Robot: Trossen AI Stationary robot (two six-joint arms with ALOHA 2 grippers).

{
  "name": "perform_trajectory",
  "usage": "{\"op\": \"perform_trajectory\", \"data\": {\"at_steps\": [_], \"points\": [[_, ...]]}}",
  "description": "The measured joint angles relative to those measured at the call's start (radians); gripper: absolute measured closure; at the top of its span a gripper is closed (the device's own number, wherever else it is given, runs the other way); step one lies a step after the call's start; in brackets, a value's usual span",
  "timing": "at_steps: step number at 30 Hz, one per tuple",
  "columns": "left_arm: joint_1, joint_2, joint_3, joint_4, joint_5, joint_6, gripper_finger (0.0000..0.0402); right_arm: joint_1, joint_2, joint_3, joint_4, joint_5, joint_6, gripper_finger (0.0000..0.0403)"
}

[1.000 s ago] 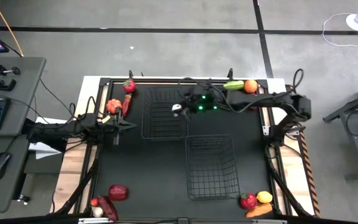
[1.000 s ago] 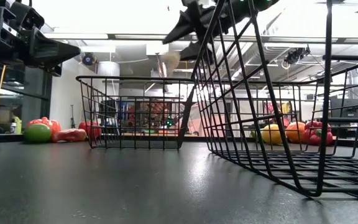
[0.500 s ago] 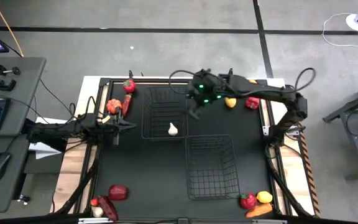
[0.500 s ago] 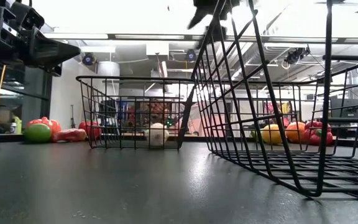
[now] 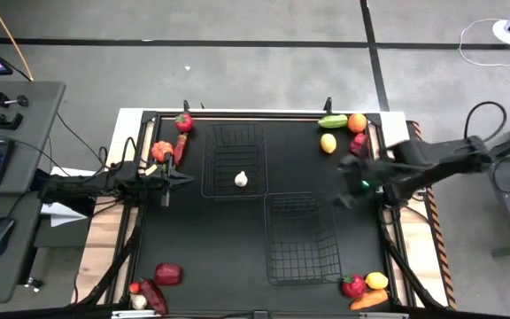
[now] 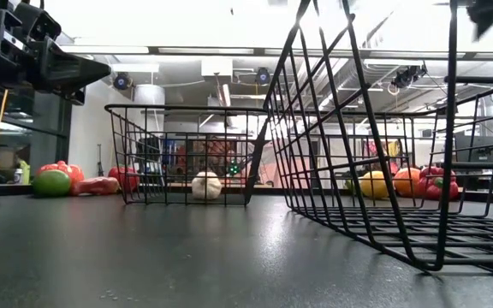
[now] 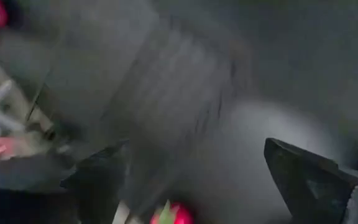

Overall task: Sort produce into baskets
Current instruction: Put the bottom right red tomato into the bottom black wire basket

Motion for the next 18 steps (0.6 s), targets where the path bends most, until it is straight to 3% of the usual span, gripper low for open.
{"op": "perform_trajectory", "data": {"at_steps": [3,8,13,18], "points": [[0.0,0.0,0.0,0.0,0.0,0.0,0.0401,0.131,-0.036,-0.05,-0.012,-0.109,0.152,0.0043],[0.0,0.0,0.0,0.0,0.0,0.0,0.0401,0.288,-0.006,-0.091,-0.003,-0.238,0.213,0.0044],[0.0,0.0,0.0,0.0,0.0,0.0,0.0401,0.403,0.086,-0.099,0.026,-0.312,0.155,0.0044],[0.0,0.0,0.0,0.0,0.0,0.0,0.0401,0.517,0.2,-0.099,0.181,-0.308,0.061,0.0044]]}}
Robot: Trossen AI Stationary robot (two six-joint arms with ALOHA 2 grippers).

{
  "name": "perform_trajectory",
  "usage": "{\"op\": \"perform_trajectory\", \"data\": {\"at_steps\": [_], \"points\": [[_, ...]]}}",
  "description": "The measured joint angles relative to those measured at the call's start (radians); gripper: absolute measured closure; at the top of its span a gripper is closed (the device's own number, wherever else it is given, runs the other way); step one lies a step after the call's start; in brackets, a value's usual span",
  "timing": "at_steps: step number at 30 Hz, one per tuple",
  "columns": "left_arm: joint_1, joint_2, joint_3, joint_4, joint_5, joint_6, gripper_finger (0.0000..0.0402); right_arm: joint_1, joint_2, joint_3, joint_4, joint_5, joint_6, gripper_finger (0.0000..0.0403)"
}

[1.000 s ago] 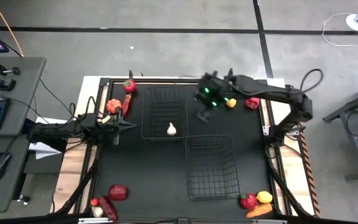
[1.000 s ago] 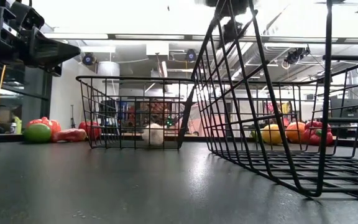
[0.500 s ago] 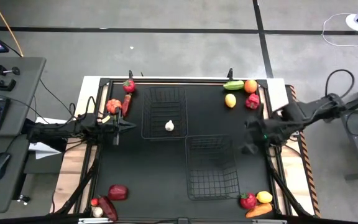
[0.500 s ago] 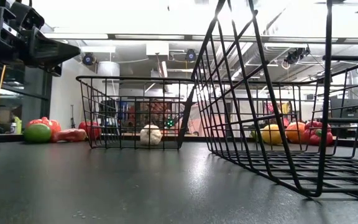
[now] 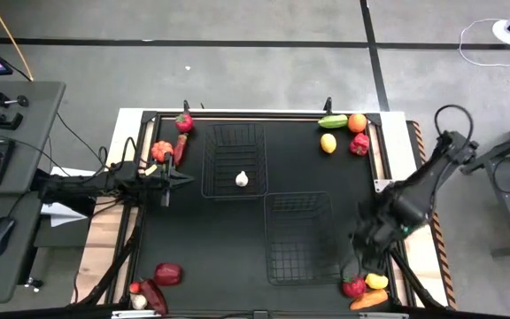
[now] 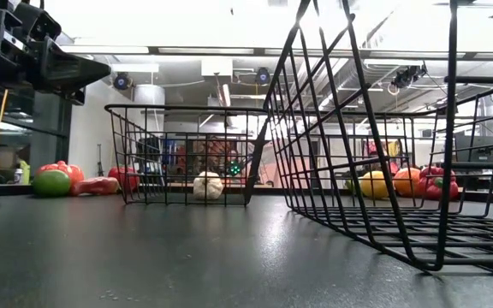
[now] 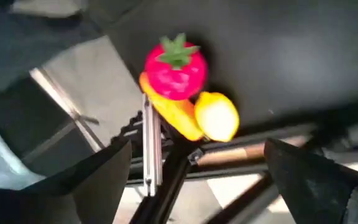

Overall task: Sort produce into baskets
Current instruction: Put the bottom right red tomato into the bottom black wire basket

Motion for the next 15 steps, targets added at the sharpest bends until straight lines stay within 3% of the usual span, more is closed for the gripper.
{"op": "perform_trajectory", "data": {"at_steps": [5,15], "points": [[0.0,0.0,0.0,0.0,0.0,0.0,0.0401,0.109,0.134,0.0,0.105,0.017,-0.078,0.0044],[0.0,0.0,0.0,0.0,0.0,0.0,0.0401,0.21,0.337,0.0,0.219,0.195,-0.083,0.0044]]}}
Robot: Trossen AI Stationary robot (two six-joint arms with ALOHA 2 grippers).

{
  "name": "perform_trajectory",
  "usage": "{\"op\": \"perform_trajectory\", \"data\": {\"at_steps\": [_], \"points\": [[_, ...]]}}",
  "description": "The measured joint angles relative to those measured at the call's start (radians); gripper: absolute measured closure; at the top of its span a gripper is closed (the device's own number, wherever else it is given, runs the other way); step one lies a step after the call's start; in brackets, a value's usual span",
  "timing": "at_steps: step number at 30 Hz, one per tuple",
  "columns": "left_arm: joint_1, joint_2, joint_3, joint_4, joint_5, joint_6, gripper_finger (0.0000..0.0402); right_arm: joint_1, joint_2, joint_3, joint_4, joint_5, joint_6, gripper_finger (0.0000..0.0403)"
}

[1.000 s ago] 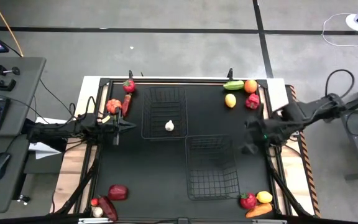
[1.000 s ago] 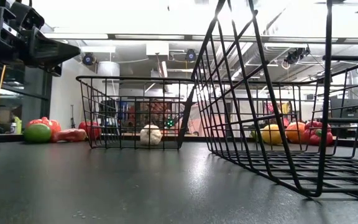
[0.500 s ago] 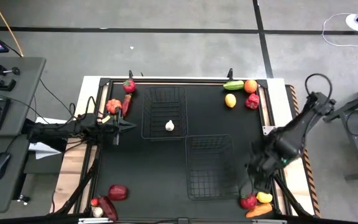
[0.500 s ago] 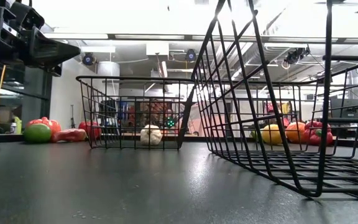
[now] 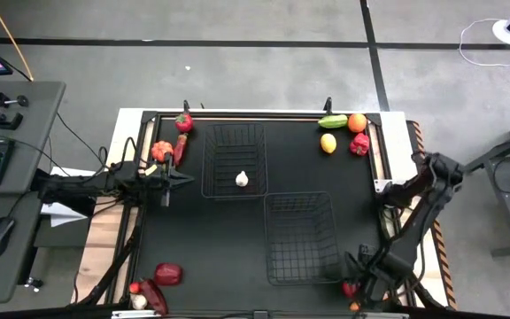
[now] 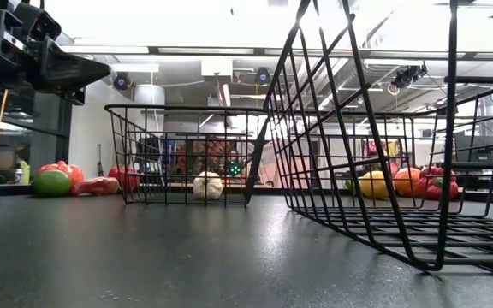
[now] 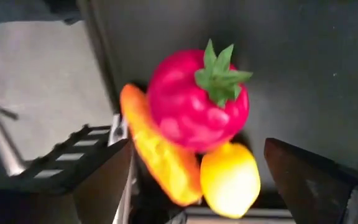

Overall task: Sort produce into baskets
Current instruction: Put the bottom right red tomato into the bottom black wire basket

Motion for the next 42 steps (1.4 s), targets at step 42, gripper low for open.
{"op": "perform_trajectory", "data": {"at_steps": [42], "points": [[0.0,0.0,0.0,0.0,0.0,0.0,0.0401,-0.055,0.105,0.001,-0.047,0.089,0.06,0.0043]]}}
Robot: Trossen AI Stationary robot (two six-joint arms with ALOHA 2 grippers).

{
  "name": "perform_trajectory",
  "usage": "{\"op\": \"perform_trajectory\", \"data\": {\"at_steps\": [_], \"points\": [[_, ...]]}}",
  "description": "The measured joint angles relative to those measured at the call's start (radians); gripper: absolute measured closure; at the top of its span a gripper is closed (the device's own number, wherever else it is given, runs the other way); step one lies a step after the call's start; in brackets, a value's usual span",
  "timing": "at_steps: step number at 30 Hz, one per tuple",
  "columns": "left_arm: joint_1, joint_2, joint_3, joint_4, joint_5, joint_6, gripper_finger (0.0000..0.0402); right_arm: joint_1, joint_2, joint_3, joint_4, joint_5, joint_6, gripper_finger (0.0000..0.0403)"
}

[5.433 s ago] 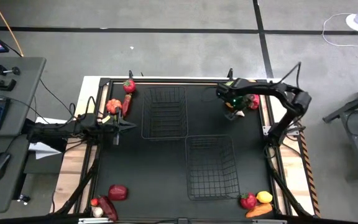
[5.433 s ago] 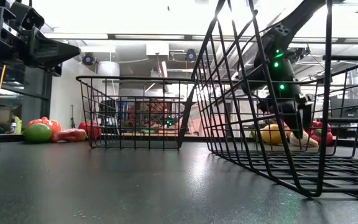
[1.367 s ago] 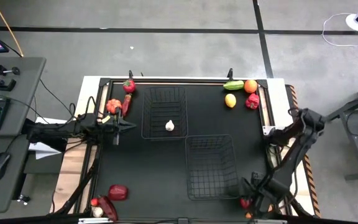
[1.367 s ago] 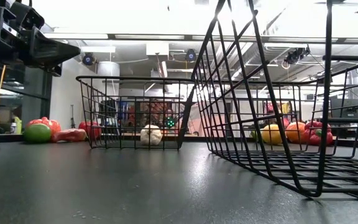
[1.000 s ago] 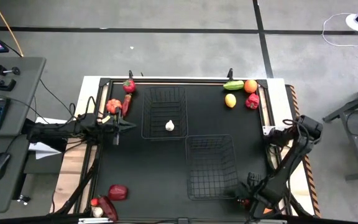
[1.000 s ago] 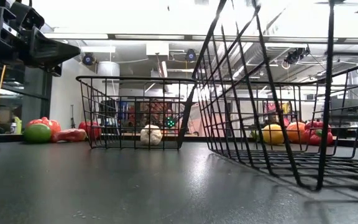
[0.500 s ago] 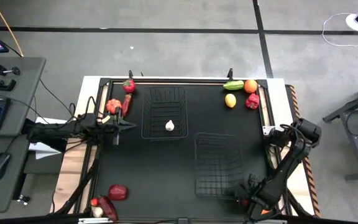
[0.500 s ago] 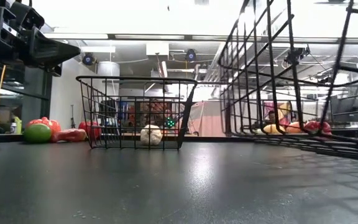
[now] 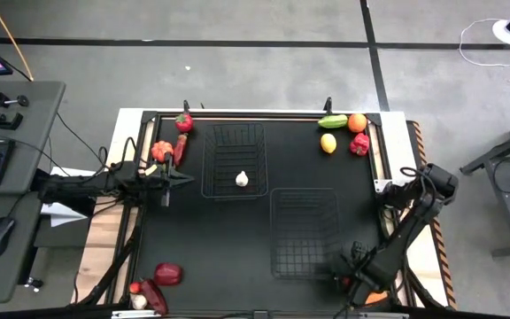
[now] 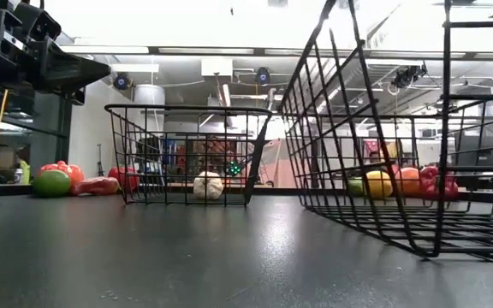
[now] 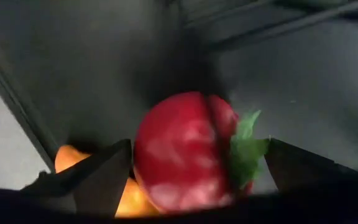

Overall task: Sort produce into baskets
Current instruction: Put the bottom right red tomato into the bottom black wire basket

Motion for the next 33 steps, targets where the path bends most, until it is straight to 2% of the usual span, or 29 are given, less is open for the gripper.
{"op": "perform_trajectory", "data": {"at_steps": [9,17,24,30,33], "points": [[0.0,0.0,0.0,0.0,0.0,0.0,0.0401,-0.016,-0.075,0.0,-0.044,0.016,-0.004,0.0043],[0.0,0.0,0.0,0.001,0.0,0.0,0.0401,0.015,-0.173,0.0,-0.049,0.132,0.018,0.0043],[0.0,0.0,0.0,0.0,0.0,0.0,0.0401,0.015,-0.182,0.0,-0.018,0.093,0.007,0.0043],[0.0,0.0,0.0,0.0,0.0,0.0,0.0401,0.015,-0.182,0.0,0.055,0.033,-0.095,0.0043],[0.0,0.0,0.0,0.001,0.0,0.0,0.0401,0.014,-0.182,0.0,0.053,0.029,-0.095,0.0043]]}}
